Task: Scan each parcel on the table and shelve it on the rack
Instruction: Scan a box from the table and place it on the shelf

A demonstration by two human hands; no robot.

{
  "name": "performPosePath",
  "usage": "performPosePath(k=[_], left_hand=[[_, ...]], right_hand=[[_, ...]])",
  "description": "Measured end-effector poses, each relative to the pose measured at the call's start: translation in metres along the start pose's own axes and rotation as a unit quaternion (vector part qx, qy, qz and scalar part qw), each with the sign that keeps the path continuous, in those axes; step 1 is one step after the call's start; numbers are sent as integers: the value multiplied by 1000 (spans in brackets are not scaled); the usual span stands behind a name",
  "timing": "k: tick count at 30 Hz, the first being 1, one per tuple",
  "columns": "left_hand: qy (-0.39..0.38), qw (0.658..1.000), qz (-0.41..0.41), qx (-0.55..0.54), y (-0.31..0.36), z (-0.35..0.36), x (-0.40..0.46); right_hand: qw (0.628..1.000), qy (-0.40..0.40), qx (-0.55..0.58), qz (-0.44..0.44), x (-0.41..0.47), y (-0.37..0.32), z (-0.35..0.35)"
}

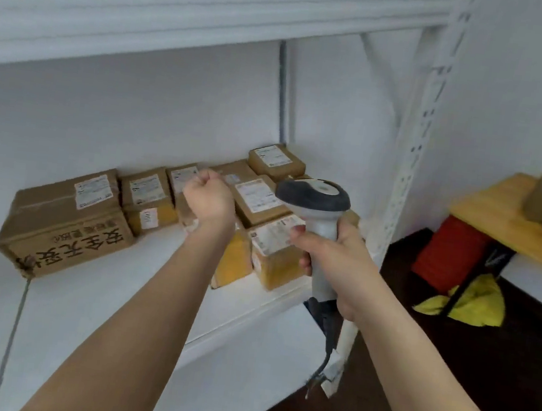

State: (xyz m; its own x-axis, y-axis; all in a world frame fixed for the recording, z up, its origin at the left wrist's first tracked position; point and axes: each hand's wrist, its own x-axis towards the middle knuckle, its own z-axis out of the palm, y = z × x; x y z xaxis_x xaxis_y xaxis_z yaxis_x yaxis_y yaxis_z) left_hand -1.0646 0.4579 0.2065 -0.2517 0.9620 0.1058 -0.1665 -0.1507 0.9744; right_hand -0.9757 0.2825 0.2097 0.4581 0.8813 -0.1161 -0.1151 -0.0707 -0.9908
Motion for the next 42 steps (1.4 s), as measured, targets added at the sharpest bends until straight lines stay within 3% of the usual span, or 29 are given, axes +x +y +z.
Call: performPosePath(k=[7, 18, 25, 32, 42], left_hand=[[-192, 980, 51, 14, -32, 168, -186], [-411, 908, -49, 58, -92, 356, -411], [-501, 853, -105, 100, -145, 499, -489], [-580, 785, -159, 152, -174, 642, -582], [-691, 681, -168, 175, -200, 743, -764]], right_hand=[[977, 214, 19, -2, -47, 5, -216], [897, 434, 85, 27, -118, 26, -454], [830, 547, 105, 35, -107, 40, -580], [766, 632, 117, 12, -93, 11, -695], [677, 720, 149, 32, -137, 26, -856]])
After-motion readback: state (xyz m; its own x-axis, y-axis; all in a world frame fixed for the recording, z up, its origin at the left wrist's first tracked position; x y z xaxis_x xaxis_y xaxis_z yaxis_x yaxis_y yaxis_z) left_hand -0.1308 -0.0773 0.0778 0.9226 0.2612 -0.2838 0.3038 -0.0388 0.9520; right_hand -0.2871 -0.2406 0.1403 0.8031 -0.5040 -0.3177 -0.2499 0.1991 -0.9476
